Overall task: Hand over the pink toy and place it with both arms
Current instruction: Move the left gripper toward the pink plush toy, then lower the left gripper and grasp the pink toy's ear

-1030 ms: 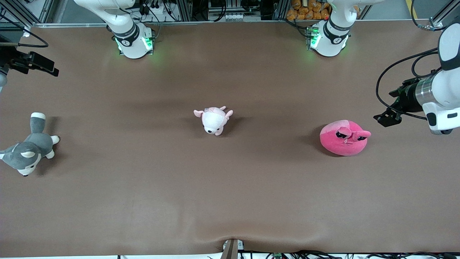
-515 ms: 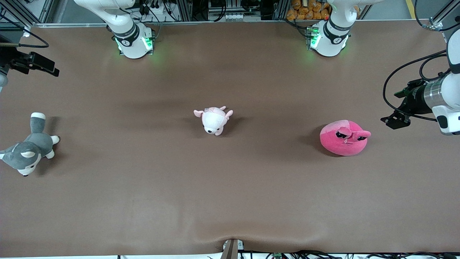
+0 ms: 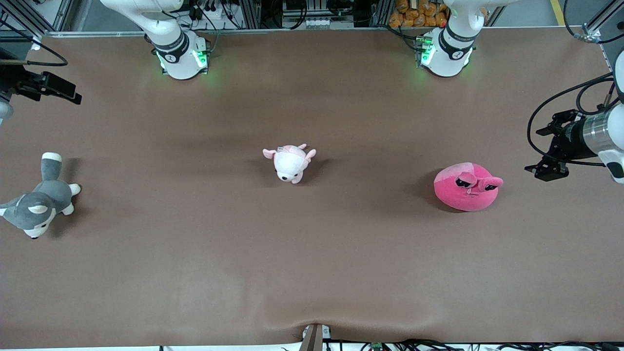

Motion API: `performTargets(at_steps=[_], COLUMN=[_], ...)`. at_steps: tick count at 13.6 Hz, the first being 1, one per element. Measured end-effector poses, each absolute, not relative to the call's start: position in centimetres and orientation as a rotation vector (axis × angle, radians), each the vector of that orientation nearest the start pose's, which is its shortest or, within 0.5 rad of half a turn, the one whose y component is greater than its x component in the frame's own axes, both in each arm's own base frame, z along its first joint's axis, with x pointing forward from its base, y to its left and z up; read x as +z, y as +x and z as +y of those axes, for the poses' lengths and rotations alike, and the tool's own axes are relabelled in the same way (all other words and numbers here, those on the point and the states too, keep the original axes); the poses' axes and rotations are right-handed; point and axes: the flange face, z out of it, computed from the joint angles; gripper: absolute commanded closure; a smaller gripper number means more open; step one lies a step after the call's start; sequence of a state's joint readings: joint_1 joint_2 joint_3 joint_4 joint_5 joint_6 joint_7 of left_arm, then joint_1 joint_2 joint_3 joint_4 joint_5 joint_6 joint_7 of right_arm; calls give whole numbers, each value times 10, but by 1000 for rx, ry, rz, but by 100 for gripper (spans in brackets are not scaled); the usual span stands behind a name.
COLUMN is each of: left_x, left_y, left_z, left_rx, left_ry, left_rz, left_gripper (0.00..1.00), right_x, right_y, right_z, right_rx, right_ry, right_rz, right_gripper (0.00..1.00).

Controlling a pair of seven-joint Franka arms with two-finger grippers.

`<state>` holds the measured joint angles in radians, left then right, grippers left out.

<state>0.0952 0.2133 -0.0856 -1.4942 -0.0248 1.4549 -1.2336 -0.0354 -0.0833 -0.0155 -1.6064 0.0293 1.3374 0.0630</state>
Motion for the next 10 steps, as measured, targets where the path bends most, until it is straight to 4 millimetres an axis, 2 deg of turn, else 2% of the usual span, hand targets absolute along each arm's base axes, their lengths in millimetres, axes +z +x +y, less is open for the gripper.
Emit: performTargets(at_steps=[2,4,10], left_x=[521,509,457], left_y=[597,597,592], left_z=[27,34,16], left_rx=[392,407,383], left_ry=[-2433,-2401,-2367], left_rz=[-1817,-1864,-1960], left_gripper=[0,0,0], right_x=[633,633,632], right_y=[502,502,503], right_z=[-22,-22,-22], right_rx=[291,292,294], right_ry=[-3094,-3094,-3094], right_rz=[170,170,169], right_gripper=[0,0,0])
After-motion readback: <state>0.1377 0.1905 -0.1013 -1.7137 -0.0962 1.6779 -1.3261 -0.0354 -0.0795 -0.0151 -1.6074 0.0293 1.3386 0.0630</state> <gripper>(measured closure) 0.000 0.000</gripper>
